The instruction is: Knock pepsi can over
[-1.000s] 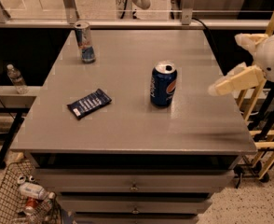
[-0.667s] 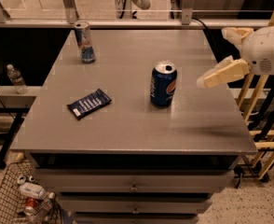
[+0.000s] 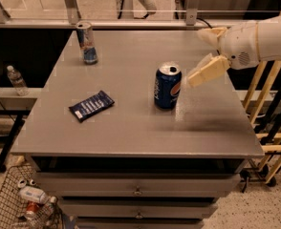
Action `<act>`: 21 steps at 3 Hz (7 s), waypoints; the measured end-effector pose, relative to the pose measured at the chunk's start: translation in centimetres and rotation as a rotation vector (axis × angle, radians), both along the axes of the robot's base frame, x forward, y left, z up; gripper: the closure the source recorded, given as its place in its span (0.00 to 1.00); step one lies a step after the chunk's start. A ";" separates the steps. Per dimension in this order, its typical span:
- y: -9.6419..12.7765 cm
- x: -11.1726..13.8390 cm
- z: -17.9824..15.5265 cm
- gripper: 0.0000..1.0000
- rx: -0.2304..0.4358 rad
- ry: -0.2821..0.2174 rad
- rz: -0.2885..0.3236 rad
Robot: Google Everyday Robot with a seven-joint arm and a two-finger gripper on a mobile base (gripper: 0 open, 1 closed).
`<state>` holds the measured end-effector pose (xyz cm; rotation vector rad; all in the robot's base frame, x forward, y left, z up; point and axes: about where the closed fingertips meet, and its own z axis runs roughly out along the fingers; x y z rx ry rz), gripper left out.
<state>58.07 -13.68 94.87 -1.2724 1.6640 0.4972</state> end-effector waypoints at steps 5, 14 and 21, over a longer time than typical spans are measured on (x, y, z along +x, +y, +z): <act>4.2 -0.7 -4.5 0.00 0.178 0.068 0.134; 4.4 -0.6 -5.3 0.88 0.276 0.005 0.104; 5.3 -3.9 -9.4 1.00 -1.018 -0.174 0.868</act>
Offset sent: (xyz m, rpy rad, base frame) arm -0.0068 0.0393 -0.0391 0.0054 0.1394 0.1422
